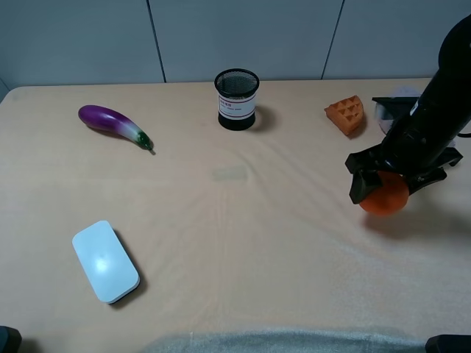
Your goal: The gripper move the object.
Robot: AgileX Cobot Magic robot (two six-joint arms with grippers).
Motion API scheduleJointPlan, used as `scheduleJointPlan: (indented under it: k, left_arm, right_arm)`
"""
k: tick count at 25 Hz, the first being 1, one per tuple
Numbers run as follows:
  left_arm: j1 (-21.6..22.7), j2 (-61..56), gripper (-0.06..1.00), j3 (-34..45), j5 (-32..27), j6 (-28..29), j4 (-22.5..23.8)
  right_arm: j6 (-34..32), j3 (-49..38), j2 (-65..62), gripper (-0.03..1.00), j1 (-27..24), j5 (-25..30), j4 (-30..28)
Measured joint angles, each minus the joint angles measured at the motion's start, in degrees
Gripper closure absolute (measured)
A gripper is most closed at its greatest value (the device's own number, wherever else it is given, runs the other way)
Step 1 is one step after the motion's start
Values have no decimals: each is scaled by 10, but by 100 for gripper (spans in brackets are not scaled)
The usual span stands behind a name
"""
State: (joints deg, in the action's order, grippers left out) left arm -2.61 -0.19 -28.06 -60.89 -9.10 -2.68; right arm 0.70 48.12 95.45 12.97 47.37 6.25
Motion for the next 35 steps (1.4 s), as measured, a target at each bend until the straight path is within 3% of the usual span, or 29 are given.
scheduleJointPlan:
  k: [9, 23, 35]
  left_arm:
    - [0, 0, -3, 0, 0, 0, 0]
    - [0, 0, -3, 0, 0, 0, 0]
    - [0, 0, -3, 0, 0, 0, 0]
  right_arm:
    - [-23, 15, -54, 41, 15, 47, -3]
    - [-91, 105, -60, 41, 140, 90, -18]
    - [-135, 183, -60, 41, 216, 119, -33]
